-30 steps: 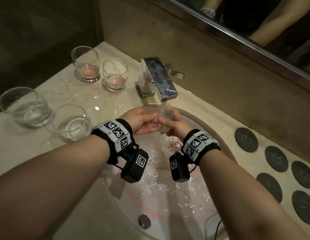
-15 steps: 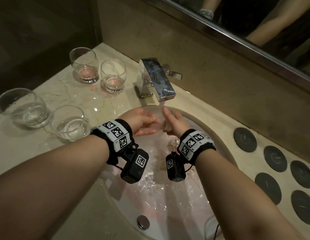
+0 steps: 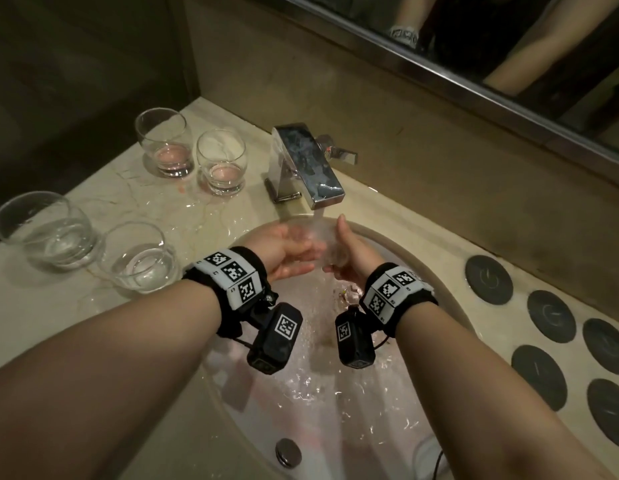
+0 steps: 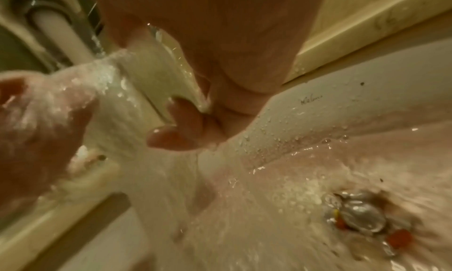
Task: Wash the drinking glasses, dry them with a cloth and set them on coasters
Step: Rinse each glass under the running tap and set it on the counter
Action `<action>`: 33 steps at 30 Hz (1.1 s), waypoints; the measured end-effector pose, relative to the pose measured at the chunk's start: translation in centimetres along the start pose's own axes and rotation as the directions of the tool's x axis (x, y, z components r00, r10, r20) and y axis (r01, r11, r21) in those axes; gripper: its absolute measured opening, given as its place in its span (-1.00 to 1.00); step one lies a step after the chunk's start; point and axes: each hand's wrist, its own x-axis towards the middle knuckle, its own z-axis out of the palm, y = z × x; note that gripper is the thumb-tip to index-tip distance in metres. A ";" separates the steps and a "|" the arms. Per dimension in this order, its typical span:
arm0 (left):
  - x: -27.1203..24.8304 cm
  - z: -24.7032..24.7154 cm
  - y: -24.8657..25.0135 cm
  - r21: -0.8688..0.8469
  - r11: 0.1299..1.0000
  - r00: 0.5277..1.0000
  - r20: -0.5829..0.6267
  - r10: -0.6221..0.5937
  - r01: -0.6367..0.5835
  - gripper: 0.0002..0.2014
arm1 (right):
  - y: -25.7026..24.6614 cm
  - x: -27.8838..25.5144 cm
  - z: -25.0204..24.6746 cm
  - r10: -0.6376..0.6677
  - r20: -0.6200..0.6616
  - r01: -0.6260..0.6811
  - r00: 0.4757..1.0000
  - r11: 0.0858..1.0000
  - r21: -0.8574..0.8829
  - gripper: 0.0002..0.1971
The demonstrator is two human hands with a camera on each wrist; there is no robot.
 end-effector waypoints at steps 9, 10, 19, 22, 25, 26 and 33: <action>-0.5 -0.4 -0.8 0.169 0.976 0.980 -0.170 -0.107 0.136 -0.79 | -0.2 0.2 -0.4 -0.107 -0.187 0.081 0.976 0.986 -0.143 -0.16; -0.6 -0.6 -1.0 0.220 0.962 0.974 -0.191 -0.122 0.164 -0.75 | -0.3 0.4 -0.3 -0.158 -0.205 0.107 0.966 0.965 -0.240 -0.12; -0.9 -1.9 -1.8 0.288 0.921 0.946 -0.266 -0.185 0.261 -0.75 | -2.7 -0.6 1.3 -0.310 -0.145 0.124 0.940 0.704 -0.699 -0.10; -0.8 -2.0 -1.8 0.289 0.923 0.950 -0.256 -0.179 0.252 -0.74 | -3.0 -0.9 1.2 -0.292 -0.148 0.110 0.945 0.709 -0.697 -0.09; -0.6 -2.3 -1.9 0.254 0.942 0.958 -0.239 -0.160 0.221 -0.56 | -3.3 -1.2 1.2 -0.281 -0.154 0.120 0.947 0.757 -0.642 -0.11; -0.6 -2.5 -1.9 0.241 0.949 0.962 -0.227 -0.149 0.204 -0.52 | -3.3 -1.3 1.1 -0.270 -0.162 0.114 0.949 0.776 -0.620 -0.10; -0.7 -2.7 -2.0 0.294 0.950 0.986 -0.158 -0.058 0.103 -0.82 | -2.4 -0.7 0.7 -0.156 -0.251 0.060 0.955 0.935 -0.350 -0.24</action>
